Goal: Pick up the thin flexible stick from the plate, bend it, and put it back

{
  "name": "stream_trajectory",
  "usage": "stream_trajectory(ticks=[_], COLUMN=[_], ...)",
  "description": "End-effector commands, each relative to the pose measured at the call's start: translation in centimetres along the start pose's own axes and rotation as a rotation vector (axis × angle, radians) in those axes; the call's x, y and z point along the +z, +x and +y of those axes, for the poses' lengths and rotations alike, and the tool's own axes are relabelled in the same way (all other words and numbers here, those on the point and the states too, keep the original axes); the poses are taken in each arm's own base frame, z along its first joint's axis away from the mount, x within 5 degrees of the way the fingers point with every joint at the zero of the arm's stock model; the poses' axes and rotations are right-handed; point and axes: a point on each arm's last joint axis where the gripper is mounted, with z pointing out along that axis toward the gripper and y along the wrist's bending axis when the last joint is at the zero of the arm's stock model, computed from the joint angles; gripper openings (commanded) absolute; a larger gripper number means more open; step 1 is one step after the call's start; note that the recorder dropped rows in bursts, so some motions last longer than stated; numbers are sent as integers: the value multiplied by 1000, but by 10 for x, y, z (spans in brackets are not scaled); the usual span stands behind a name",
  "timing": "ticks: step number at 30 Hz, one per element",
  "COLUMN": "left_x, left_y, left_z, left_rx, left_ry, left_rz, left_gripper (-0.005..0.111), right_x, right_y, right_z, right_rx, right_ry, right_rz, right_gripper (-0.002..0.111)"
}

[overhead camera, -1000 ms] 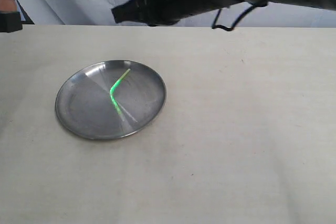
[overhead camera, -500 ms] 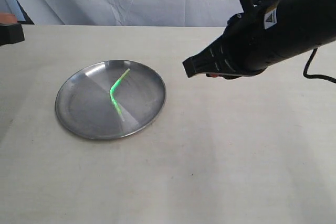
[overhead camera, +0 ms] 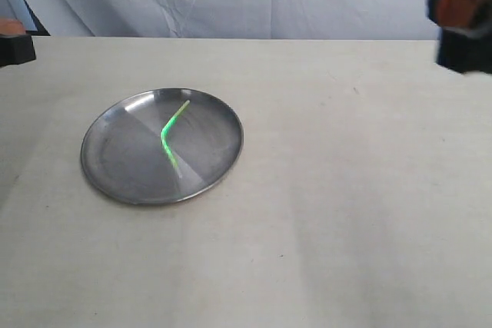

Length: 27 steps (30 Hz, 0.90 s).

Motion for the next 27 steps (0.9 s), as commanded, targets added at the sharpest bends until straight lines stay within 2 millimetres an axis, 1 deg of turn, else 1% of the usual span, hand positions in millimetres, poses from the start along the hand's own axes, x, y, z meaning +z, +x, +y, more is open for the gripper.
stream_trajectory(ticks=[1,2,3,4,5,6,10,14,27], left_x=[-2,-2,-2,-2,-2,-2,-2,-2,-2], left_y=[0,0,0,0,0,0,0,0,0], left_z=[1,1,1,1,1,1,1,1,1], left_rx=[-9,-9,-9,-9,-9,-9,-9,-9,-8], left_ry=[-6,-6,-6,-6,-6,-6,-6,-7,-5], left_rz=[-8,-8,-8,-8,-8,-8,-8,-9,-7], left_gripper=[0,0,0,0,0,0,0,0,0], right_x=[-50,-55,-64,-67,-70,-70,-65,-62,-63], right_y=[70,77,91,95,105,115,146,168,171], right_z=[-20,-20,-20,-20,-20,-21,-25,-27,-27], right_rx=[121,123,94,82,55,33,7,-29,-7], right_ry=[135,138,141,142,148,156,172,179,176], right_rz=[-84,-87,-108,-121,-138,-114,-13,22,46], right_gripper=[-1,-1,-1,-1,-1,-1,-1,-1,-1])
